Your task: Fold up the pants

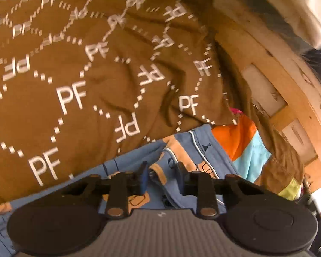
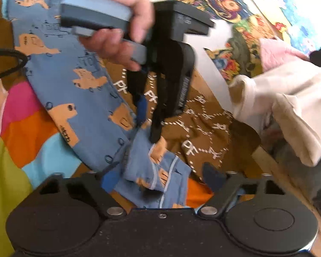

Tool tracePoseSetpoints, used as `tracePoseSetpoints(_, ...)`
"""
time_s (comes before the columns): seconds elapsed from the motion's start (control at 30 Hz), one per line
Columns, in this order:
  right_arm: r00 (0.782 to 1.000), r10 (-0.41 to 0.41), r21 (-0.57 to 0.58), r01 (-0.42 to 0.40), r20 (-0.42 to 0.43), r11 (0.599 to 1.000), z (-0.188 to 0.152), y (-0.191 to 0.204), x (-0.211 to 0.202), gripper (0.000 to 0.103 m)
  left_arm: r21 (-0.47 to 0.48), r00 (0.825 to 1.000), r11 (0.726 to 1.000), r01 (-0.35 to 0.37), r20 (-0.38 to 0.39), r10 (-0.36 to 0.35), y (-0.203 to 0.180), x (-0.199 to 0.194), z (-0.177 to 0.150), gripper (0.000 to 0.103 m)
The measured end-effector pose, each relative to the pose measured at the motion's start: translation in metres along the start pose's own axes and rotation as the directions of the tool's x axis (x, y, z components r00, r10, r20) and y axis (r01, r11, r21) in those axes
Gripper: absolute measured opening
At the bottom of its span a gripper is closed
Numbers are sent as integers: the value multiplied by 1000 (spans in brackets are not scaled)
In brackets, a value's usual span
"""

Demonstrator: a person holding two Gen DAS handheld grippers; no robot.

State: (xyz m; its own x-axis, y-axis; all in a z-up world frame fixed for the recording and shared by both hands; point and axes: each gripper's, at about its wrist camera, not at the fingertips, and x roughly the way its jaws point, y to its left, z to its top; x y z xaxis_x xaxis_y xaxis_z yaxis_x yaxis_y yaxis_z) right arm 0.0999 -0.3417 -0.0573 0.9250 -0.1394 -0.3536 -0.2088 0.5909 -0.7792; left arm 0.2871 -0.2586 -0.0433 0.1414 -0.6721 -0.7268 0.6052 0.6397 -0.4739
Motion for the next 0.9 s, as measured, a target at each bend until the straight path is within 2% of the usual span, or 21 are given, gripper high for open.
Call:
tracePoseSetpoints(0.07,1000,27,-9,-27,-3,1000,0,2,1,30,-99,998,995,-6,-59,1,5,6,9,19)
tracePoseSetpoints(0.13,999,46,-10,-46,-11,999,0,4,3,12,-189,996,981,48,-60,-61,8,6,17,15)
tracePoseSetpoints(0.23,998,56,81,-54,-28,995,1,-5,3,7,-203,995,975,87,-31,-96,-4,1,27,14)
tracePoseSetpoints(0.27,998,54,151,-49,-31,987,1,-14,2,7,-196,995,977,89,-20,-94,-12,1,30,14)
tracePoseSetpoints(0.33,998,45,326,-26,-50,945,-2,-36,0,7,-181,997,980,80,7,-80,-27,3,34,14)
tracePoseSetpoints(0.37,997,45,411,-12,-69,912,-4,-47,0,7,-183,997,980,74,20,-72,-33,6,35,14)
tracePoseSetpoints(0.43,992,48,573,28,-116,819,-14,-68,3,7,-192,997,978,80,31,-75,-47,17,37,16)
tracePoseSetpoints(0.5,983,62,657,68,-172,751,-27,-79,9,7,-197,994,975,103,44,-96,-56,27,37,22)
tracePoseSetpoints(0.57,971,86,701,100,-224,706,-39,-84,14,9,-201,992,972,122,52,-114,-62,34,38,50)
tracePoseSetpoints(0.63,966,107,742,107,-234,662,-47,-90,15,11,-184,988,972,149,77,-137,-64,29,38,62)
tracePoseSetpoints(0.67,967,105,748,108,-231,655,-49,-91,13,14,-161,987,976,147,92,-133,-66,28,36,71)
tracePoseSetpoints(0.7,969,99,747,108,-228,656,-49,-90,11,17,-125,988,984,124,111,-110,-67,22,34,75)
tracePoseSetpoints(0.73,971,98,743,102,-220,662,-48,-89,9,27,-73,988,994,82,136,-72,-69,15,33,81)
tracePoseSetpoints(0.77,973,99,739,91,-209,667,-45,-89,8,38,-34,987,998,56,155,-50,-69,10,31,83)
tracePoseSetpoints(0.8,976,97,736,80,-195,672,-43,-88,6,44,20,984,1000,21,176,-24,-69,4,28,83)
tracePoseSetpoints(0.87,980,80,723,78,-181,687,-40,-84,1,62,92,982,996,-17,187,-1,-66,-1,24,83)
tracePoseSetpoints(0.9,980,71,714,83,-184,695,-38,-82,0,63,136,983,990,-39,182,14,-64,-2,21,83)
